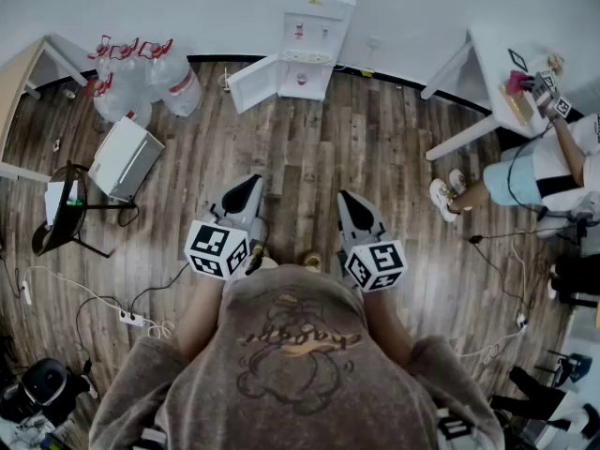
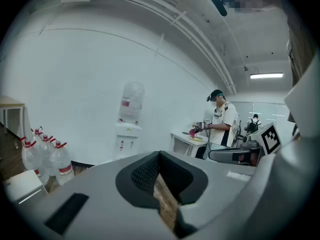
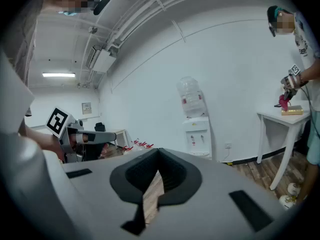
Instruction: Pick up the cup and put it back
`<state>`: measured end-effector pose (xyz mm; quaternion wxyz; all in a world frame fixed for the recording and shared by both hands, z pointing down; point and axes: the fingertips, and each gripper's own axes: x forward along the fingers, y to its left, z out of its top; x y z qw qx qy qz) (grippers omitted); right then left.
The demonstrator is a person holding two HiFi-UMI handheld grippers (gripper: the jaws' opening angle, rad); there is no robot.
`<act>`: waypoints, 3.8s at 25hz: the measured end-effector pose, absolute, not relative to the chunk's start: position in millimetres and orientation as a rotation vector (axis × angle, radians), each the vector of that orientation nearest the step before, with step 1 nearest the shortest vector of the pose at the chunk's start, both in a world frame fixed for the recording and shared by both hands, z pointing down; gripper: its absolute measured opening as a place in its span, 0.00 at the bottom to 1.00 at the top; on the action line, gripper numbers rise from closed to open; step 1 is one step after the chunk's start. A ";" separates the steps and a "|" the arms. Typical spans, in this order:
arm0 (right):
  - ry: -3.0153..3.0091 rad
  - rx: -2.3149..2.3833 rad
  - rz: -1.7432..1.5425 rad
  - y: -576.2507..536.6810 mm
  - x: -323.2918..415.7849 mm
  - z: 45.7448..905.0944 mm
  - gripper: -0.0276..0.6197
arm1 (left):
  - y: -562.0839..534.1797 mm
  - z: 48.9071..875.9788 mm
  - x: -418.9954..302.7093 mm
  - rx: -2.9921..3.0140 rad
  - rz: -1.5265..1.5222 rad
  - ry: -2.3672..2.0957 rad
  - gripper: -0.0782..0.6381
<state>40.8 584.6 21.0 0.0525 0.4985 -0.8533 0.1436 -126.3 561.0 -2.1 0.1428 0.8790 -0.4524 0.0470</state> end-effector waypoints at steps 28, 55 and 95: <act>-2.486 1.658 0.450 503.6 1.0 47.7 0.05 | 471.9 25.8 -170.5 2.608 0.189 -1.144 0.11; -2.587 1.409 0.501 181.5 116.8 40.4 0.05 | 165.0 3.3 -69.1 2.482 0.153 -1.352 0.11; -2.574 1.430 0.581 10.0 79.7 139.2 0.05 | -15.7 103.4 -72.3 2.523 0.141 -1.217 0.11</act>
